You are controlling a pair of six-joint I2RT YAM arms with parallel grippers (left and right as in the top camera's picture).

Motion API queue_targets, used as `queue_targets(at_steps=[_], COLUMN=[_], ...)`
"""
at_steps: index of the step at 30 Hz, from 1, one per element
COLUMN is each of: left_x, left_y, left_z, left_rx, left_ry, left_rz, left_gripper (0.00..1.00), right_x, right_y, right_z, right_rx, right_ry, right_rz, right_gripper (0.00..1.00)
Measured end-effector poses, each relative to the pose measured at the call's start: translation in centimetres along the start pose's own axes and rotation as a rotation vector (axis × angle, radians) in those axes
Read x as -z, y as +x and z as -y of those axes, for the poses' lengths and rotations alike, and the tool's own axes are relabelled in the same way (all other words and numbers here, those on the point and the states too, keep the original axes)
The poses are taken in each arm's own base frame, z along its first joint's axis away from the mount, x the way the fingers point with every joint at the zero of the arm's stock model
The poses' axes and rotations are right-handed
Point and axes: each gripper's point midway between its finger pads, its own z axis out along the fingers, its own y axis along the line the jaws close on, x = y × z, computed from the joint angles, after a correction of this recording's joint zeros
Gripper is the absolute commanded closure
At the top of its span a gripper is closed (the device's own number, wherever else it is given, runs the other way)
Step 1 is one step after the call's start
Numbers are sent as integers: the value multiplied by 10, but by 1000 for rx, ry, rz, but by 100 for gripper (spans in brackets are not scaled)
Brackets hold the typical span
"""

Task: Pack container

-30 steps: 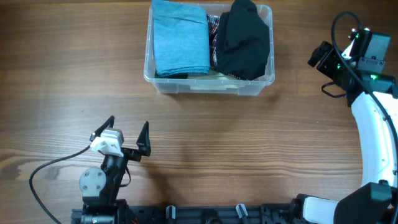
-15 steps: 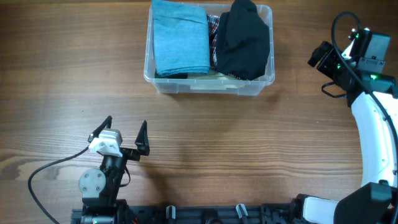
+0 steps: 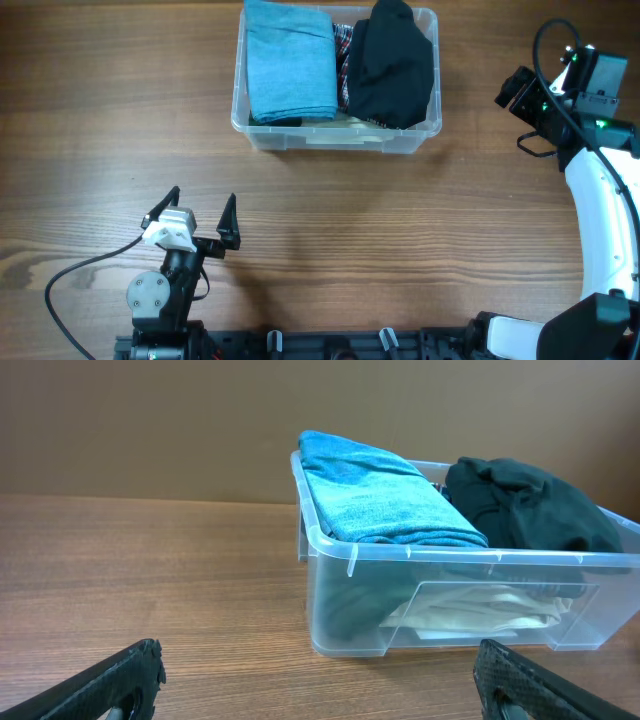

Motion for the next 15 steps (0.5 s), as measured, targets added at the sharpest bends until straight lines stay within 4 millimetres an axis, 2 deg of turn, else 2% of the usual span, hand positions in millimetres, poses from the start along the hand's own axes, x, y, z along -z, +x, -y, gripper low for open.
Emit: queue_targets(at_steps=[10, 12, 15], left_x=[0, 0, 0], left_y=[0, 0, 0], left_z=[0, 0, 0], left_rx=[0, 0, 0], left_ry=[0, 0, 0], left_rz=[0, 0, 0], left_gripper=[0, 0, 0], right_x=[4, 14, 50], right_y=[-1, -3, -10], right_z=[-4, -12, -38], right_rx=[7, 20, 61], right_ry=[-7, -25, -94], right_rz=[9, 32, 112], right_gripper=[0, 0, 0])
